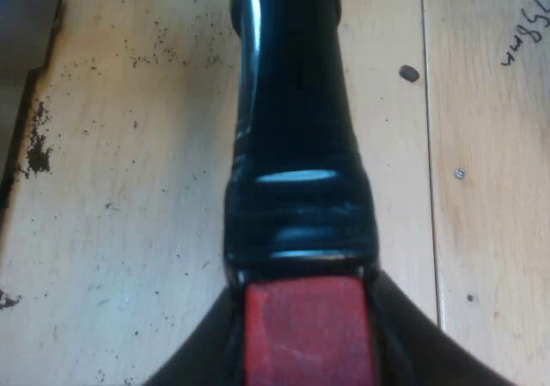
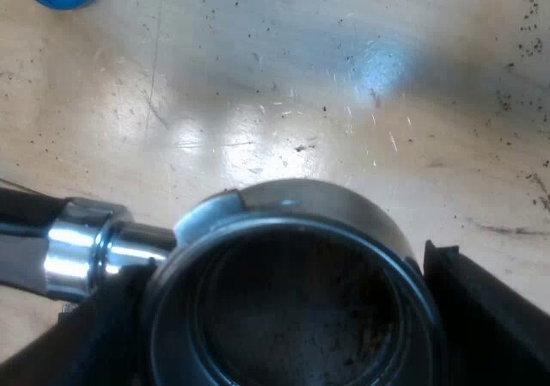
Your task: Put the handle in the coffee machine
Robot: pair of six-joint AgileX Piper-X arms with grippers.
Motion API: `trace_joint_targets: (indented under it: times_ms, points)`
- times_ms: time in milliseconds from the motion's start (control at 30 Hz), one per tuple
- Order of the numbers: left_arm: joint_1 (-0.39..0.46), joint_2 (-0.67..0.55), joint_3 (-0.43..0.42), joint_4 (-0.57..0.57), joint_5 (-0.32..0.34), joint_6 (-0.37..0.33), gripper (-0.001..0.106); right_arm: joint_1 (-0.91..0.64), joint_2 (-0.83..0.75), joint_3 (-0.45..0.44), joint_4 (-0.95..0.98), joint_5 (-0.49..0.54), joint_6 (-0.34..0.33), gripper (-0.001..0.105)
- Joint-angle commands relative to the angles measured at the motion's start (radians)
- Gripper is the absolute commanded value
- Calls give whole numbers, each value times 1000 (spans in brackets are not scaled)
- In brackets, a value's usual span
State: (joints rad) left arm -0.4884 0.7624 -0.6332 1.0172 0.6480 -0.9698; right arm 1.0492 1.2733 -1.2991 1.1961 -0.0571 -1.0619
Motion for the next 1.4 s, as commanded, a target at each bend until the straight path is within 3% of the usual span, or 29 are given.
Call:
trace_joint_targets:
  times_ms: [33,67,133,233,433,733,800,900,967,1067,1267,1400]
  points:
    - [-1,-2,-1,-4,41,11,0,0,-14,-16,-17,-8,-20,81]
    - [-1,-2,-1,-4,41,11,0,0,-14,-16,-23,-8,-28,93]
    - [-1,-2,-1,-4,41,11,0,0,-14,-16,-41,-8,-49,105]
    - [-1,-2,-1,-4,41,11,0,0,-16,-18,-70,8,-69,103]
    - [20,-2,-1,34,55,11,0,0,-36,-77,-66,151,-100,103]
    - [274,-2,-1,66,92,11,0,25,-100,-98,-84,229,-154,103]
    - [318,-2,-1,75,93,25,0,58,-101,-98,-86,285,-170,102]
    - [388,-2,-1,83,93,34,0,121,-101,-91,-88,386,-175,85]
    - [433,-2,-1,83,93,38,0,163,-98,-91,-94,460,-156,67]
    - [488,-2,-1,83,117,44,0,205,-98,-86,-120,551,-146,55]
    - [597,-2,-1,87,142,81,0,282,-98,-45,-197,686,-146,65]
    - [609,-2,-1,86,142,86,0,332,-98,20,-301,748,-156,71]
